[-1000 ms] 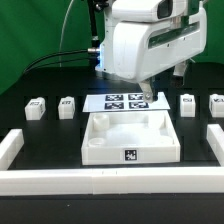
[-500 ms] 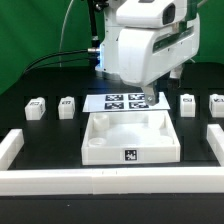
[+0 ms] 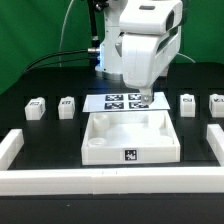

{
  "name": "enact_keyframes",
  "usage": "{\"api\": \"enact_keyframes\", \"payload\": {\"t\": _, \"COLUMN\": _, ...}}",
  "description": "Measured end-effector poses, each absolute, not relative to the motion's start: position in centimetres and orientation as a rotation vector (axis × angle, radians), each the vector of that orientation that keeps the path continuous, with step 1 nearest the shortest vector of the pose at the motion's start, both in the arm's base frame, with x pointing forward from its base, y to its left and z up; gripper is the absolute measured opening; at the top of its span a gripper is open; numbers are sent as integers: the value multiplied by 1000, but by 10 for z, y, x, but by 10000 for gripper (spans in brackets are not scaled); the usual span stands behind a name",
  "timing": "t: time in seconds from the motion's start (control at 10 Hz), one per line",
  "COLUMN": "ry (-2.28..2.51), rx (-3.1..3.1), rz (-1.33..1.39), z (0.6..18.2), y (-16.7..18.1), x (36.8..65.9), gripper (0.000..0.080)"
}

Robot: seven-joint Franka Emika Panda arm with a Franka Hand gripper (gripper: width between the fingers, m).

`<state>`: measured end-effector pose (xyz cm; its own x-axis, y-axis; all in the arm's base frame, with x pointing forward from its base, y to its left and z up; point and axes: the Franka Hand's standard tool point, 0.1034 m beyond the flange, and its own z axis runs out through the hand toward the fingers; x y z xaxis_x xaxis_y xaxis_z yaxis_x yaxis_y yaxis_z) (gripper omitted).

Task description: Assemble one leg

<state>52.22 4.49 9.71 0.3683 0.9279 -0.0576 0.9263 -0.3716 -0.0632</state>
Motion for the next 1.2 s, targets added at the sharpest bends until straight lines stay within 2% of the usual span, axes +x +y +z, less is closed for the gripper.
{"api": "enact_keyframes", "payload": {"t": 0.3, "ry": -1785, "rx": -2557, "rz": 131, "z": 95, "y": 44, "x": 521, "gripper": 650}}
{"api": "enact_keyframes", "payload": {"t": 0.6, "ry": -1997, "rx": -2387, "rz": 139, "z": 89, "y": 30, "x": 476, "gripper": 650}}
{"api": "enact_keyframes", "payload": {"t": 0.8, "ry": -2059, "rx": -2307, "rz": 170, "z": 83, "y": 21, "x": 460, "gripper": 650}}
{"api": "enact_keyframes", "payload": {"t": 1.2, "ry": -2048, "rx": -2315, "rz": 172, "z": 82, "y": 21, "x": 460, "gripper": 650}}
